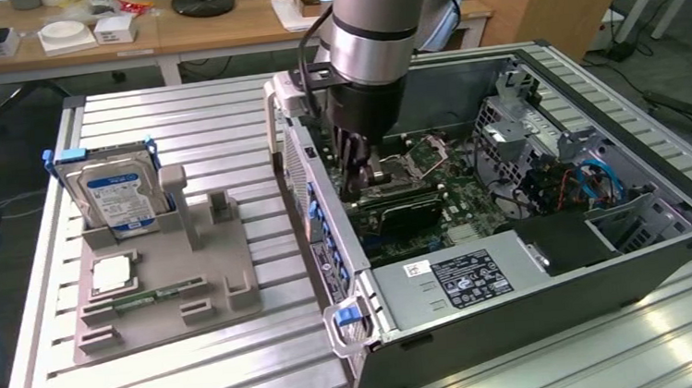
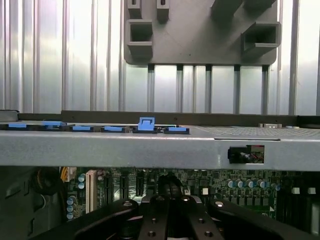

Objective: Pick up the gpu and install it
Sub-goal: 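Press down on the gpu until it lock into place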

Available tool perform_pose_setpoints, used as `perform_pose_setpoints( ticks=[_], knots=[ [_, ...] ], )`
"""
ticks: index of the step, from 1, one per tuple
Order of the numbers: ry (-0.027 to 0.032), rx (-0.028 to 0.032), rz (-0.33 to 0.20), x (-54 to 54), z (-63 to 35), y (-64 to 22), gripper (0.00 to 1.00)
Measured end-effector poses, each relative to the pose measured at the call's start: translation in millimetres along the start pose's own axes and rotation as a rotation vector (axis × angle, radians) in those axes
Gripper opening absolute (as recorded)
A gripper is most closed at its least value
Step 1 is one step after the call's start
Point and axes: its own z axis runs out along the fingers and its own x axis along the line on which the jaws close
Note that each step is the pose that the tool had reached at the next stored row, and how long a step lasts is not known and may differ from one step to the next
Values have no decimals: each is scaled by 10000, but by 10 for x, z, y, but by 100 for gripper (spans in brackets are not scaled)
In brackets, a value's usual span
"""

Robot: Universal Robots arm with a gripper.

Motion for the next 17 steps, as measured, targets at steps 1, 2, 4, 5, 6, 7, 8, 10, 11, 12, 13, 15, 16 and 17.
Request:
perform_pose_setpoints(
  ticks=[1,2,4,5,6,7,8,10,11,12,13,15,16,17],
  knots=[
    [2,0,-43,-2,-1,1,10],
    [4,-1,-82,-4,-1,2,10],
    [9,0,-182,-10,-1,9,10],
    [10,1,-222,-11,-1,12,10],
    [11,2,-264,-13,0,15,10],
    [13,1,-296,-16,0,19,10],
    [14,2,-328,-25,0,21,10],
    [26,1,-371,-46,0,29,10],
    [30,1,-379,-55,0,37,10],
    [31,1,-382,-59,1,53,10],
    [32,2,-383,-60,2,71,10],
    [33,3,-381,-61,2,96,10],
    [33,5,-383,-61,3,105,10],
    [32,6,-383,-61,3,113,10]
  ],
)
